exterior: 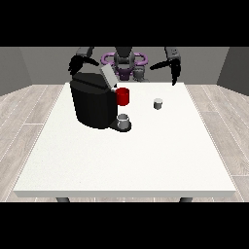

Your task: Insert the coffee pod into the coffee machine and close the lid

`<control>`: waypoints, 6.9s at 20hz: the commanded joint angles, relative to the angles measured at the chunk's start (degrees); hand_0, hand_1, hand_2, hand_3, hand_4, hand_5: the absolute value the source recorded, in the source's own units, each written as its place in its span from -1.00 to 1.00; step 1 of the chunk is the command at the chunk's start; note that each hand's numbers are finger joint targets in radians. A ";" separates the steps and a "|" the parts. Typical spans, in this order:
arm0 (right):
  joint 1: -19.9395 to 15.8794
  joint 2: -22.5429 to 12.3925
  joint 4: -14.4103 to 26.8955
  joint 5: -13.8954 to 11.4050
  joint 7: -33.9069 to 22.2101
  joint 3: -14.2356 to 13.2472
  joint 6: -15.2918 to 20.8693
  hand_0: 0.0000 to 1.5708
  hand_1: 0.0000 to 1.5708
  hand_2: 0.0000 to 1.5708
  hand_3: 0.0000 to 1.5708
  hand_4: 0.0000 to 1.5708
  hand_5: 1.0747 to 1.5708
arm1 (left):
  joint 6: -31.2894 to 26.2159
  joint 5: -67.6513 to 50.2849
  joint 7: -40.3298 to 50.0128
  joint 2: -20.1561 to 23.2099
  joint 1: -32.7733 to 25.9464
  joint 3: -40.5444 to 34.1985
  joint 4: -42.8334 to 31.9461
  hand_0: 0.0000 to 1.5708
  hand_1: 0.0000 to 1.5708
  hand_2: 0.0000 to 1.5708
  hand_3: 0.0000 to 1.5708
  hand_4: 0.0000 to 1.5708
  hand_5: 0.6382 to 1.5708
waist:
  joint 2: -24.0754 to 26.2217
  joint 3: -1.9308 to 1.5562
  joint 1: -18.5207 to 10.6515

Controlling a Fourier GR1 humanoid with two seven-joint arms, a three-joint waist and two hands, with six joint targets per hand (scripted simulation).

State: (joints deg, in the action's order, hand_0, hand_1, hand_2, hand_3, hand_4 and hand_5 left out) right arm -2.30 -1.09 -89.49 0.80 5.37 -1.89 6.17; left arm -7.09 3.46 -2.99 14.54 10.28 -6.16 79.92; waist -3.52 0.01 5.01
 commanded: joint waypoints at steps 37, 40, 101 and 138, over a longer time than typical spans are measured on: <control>-8.22 -0.49 11.99 -1.59 -0.24 -0.01 2.59 -1.00 -1.00 -1.00 -1.00 -0.33 1.00 | 7.10 26.01 -4.04 6.15 19.92 6.19 -38.34 -0.23 -0.23 -0.05 -0.38 -1.00 1.00 | -5.03 -0.02 2.03; -8.33 -0.34 7.11 -1.41 -2.82 1.53 1.98 -1.00 -1.00 -1.00 -1.00 -0.33 1.00 | 13.68 26.12 -10.36 6.53 20.46 2.70 -43.60 -0.11 -0.11 0.06 -0.25 -1.00 1.00 | -8.15 0.02 5.07; -16.02 0.25 12.90 -0.92 0.30 0.06 4.55 -1.00 -1.00 -1.00 -1.00 -0.33 1.00 | 1.56 32.84 -2.26 9.02 54.38 -0.09 -41.79 0.61 0.61 0.65 0.57 -0.37 1.00 | -9.53 -0.03 11.02; -16.51 -3.82 11.35 3.14 -2.61 -3.66 0.91 -1.00 -1.00 -1.00 -1.00 -0.53 1.00 | -2.07 33.79 -3.92 10.48 57.05 -1.96 -46.06 0.52 0.52 0.58 0.45 -0.41 1.00 | -12.67 -0.03 12.33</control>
State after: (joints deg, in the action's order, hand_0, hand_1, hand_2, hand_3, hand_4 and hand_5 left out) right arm -18.70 -2.97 -78.39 2.21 3.87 -3.79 8.87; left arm -8.41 37.62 -7.24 24.88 67.48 -7.56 34.69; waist -15.89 -0.07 16.71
